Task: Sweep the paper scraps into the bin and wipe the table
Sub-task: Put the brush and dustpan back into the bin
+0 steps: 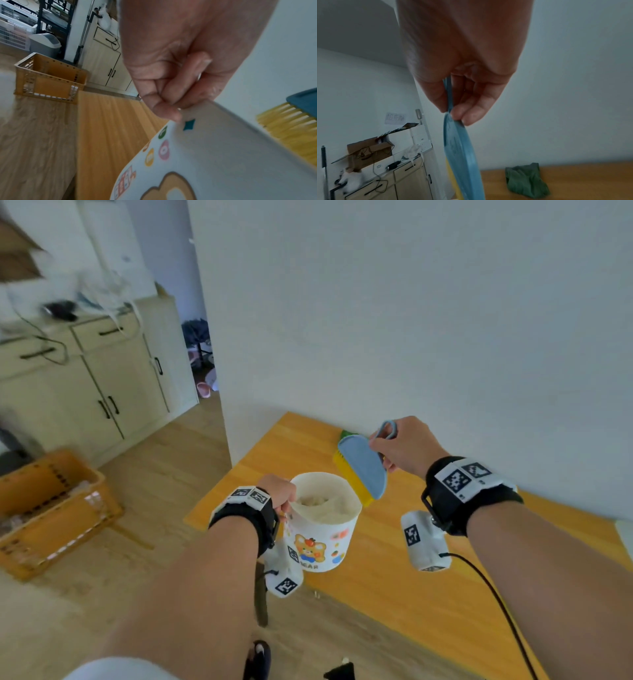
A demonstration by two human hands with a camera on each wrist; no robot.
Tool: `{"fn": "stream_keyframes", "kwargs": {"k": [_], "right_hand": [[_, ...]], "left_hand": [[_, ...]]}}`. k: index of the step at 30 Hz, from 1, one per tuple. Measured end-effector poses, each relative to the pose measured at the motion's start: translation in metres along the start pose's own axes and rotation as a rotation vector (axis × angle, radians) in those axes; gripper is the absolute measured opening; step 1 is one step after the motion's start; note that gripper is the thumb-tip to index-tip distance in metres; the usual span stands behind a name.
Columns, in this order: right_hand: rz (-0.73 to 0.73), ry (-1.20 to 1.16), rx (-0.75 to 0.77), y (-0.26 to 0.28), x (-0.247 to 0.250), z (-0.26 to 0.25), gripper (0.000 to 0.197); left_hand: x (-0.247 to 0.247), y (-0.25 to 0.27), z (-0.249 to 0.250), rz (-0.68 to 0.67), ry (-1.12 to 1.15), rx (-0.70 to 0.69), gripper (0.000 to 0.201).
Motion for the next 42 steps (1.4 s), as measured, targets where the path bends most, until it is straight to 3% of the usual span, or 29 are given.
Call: {"fn": "stream_keyframes", "kwargs": {"k": [8, 12, 18, 22, 27, 31, 36, 40, 42], "right_hand": [[0.083, -0.071, -0.085, -0.124, -0.034, -0.038, 0.019], [0.171, -0.185, -0.172, -0.167, -0.046, -0.04, 0.012], [0.268, -0.513, -0.375, -0.204, -0.064, -0.011, 0.006], [0.279, -0.786, -0.445, -0.224, -0.087, 0.006, 0.014], [0.28, -1.058, -0.552, -0.241, -0.124, 0.031, 0.019], [0.246, -1.166, -0.612, -0.258, -0.153, 0.043, 0.015], [0.222, -1.268, -0.66, -0.276, -0.186, 0.05, 0.02], [0.21, -1.229, -0.698, -0.281, -0.204, 0.056, 0.018], [0.245, -1.077, -0.712, -0.279, -0.203, 0.065, 0.013]], "left_hand": [[0.068, -0.124, 0.055, -0.061, 0.026, -0.014, 0.049], [0.091, -0.191, 0.079, -0.061, 0.013, -0.038, 0.041], [0.086, -0.263, 0.106, -0.126, 0.012, -0.042, 0.037], [0.079, -0.303, 0.116, -0.153, 0.008, -0.036, 0.034], [0.066, -0.335, 0.119, -0.188, 0.018, -0.028, 0.032], [0.06, -0.345, 0.118, -0.212, 0.046, -0.003, 0.018], [0.063, -0.341, 0.131, -0.231, 0.111, -0.026, 0.021], [0.071, -0.334, 0.137, -0.182, 0.134, -0.104, 0.007], [0.072, -0.333, 0.137, -0.163, 0.14, -0.114, 0.023]]}}
Point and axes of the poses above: each hand's wrist, its own y-axis away from the middle knuckle, its own x-axis out of the back of the hand, z = x × y, the point moved 10 cm from there along -y, towards the middle knuckle, and after that the axes turned 1 degree about y, right-handed, at the moved point
